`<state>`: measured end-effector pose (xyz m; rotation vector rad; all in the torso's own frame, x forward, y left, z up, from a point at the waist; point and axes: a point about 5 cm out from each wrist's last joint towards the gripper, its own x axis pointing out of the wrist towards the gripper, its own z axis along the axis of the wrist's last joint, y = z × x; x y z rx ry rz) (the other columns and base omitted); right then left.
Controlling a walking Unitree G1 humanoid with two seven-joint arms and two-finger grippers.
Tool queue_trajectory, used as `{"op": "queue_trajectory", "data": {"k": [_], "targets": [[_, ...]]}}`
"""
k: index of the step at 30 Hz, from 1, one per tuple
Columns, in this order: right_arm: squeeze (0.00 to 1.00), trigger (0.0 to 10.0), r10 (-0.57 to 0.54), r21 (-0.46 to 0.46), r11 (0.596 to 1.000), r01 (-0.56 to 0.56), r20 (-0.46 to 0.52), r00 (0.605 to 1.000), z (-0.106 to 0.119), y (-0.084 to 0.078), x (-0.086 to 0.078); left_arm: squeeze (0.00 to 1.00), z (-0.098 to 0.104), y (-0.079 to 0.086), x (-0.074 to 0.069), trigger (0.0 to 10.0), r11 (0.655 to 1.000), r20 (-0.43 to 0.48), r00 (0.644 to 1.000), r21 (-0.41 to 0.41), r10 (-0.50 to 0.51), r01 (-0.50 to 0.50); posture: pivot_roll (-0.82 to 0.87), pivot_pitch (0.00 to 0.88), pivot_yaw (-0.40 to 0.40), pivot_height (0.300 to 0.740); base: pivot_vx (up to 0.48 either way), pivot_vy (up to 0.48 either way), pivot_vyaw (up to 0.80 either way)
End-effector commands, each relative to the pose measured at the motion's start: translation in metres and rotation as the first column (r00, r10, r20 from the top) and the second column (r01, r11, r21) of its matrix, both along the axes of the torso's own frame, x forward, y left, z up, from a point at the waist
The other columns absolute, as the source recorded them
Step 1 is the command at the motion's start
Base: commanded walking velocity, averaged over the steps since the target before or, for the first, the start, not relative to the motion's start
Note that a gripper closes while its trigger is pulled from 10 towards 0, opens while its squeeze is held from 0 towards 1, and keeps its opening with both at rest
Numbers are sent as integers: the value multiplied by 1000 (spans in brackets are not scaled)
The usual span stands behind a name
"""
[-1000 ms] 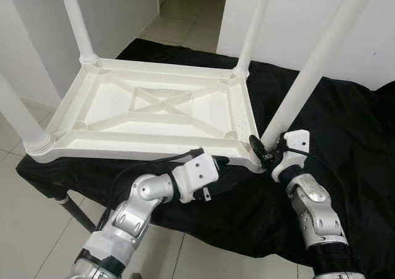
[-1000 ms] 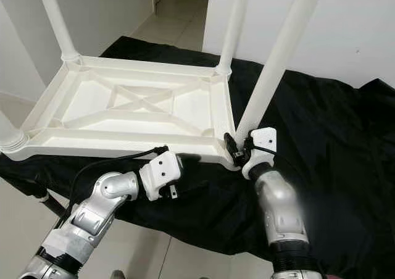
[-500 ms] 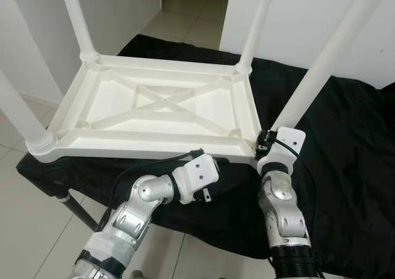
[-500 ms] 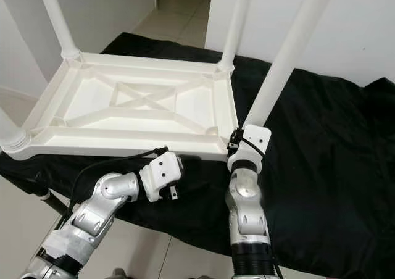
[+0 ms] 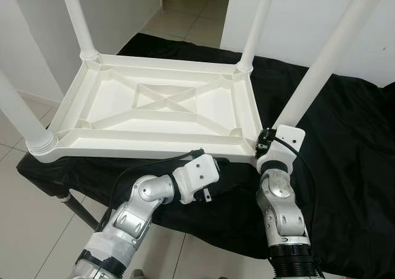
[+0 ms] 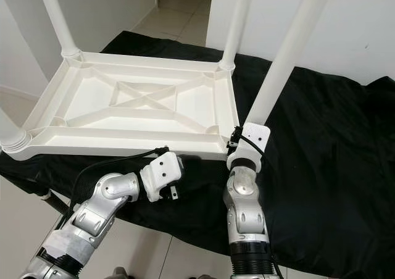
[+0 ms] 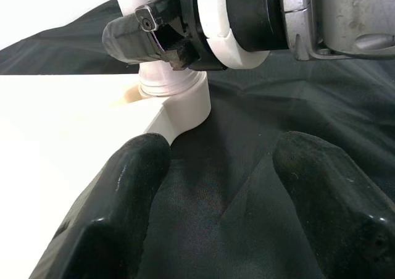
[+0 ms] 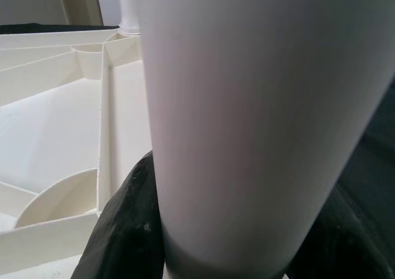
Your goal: Building children table
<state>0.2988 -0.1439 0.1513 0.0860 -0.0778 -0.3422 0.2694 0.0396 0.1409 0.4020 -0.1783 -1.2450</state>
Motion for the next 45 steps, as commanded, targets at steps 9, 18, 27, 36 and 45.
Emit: {"op": "queue_trajectory", "data": {"k": [9,18,27,36,45], "targets": [[1000,10000,206,15,978,-208,75,976,-6,-16,-13,0,1,0,1,10000,999,9,999,-13,48,-48,17,100,-69,740,0,0,0],[0,10000,377,-45,926,-374,90,922,-8,-37,-19,0,1,0,1,10000,999,9,999,-14,45,-45,11,101,-65,740,0,0,0],[0,10000,642,-150,762,-630,53,765,-9,-48,-17,0,1,-1,1,10000,999,8,999,-11,38,-38,8,100,-55,740,0,0,0],[0,10000,764,-222,621,-752,-47,644,-6,-51,7,0,3,-1,4,10000,999,15,999,-10,38,-38,14,89,-51,740,0,0,0],[0,0,795,-244,564,-789,-99,598,-7,-51,20,0,4,-1,5,10000,999,21,999,-11,40,-40,17,83,-52,740,0,0,0]]}}
